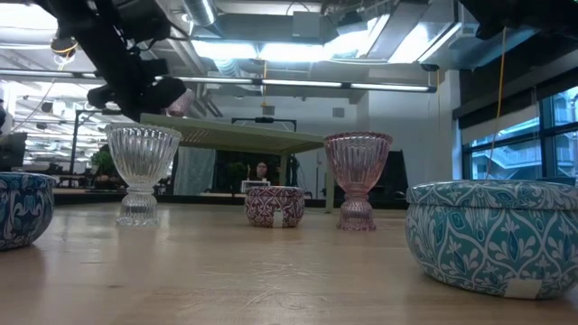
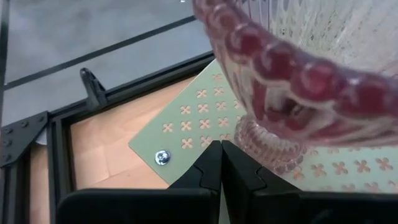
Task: Pick & Place candle stick holders
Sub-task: Put the left pink glass candle holder on the shelf
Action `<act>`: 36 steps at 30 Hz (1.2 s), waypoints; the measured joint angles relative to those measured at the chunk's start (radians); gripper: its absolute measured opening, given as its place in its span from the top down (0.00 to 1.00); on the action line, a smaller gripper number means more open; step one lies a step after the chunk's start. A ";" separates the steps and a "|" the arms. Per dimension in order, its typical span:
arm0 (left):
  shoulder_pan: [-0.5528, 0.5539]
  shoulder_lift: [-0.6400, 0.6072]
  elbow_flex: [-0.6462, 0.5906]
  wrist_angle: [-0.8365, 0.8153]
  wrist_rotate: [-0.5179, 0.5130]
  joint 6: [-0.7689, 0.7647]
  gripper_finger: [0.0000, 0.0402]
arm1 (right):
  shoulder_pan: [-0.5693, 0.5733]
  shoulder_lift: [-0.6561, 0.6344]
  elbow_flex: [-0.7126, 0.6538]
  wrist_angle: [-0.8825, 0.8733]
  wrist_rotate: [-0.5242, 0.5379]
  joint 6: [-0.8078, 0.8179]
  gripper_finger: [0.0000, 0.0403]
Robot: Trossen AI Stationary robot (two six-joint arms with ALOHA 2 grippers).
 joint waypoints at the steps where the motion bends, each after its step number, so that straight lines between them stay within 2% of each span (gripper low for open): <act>1: 0.000 0.010 0.000 0.013 -0.003 0.005 1.00 | 0.000 0.000 0.000 0.000 0.000 0.000 0.59; 9: 0.011 0.043 0.000 0.093 0.008 0.026 1.00 | 0.000 0.000 0.000 0.000 0.000 0.000 0.59; 18: 0.011 -0.016 -0.001 0.092 -0.012 0.057 1.00 | 0.000 0.000 0.000 -0.014 0.000 0.008 0.59; 26: -0.021 -0.115 -0.002 -0.032 0.064 0.059 1.00 | 0.000 0.000 0.000 -0.021 0.000 0.031 0.59; 32: -0.045 -0.087 -0.002 -0.003 0.171 0.094 1.00 | 0.000 0.000 0.000 -0.019 0.000 0.031 0.59; 36: -0.040 -0.051 -0.002 0.040 0.152 0.104 1.00 | 0.000 0.000 0.000 -0.019 0.000 0.031 0.59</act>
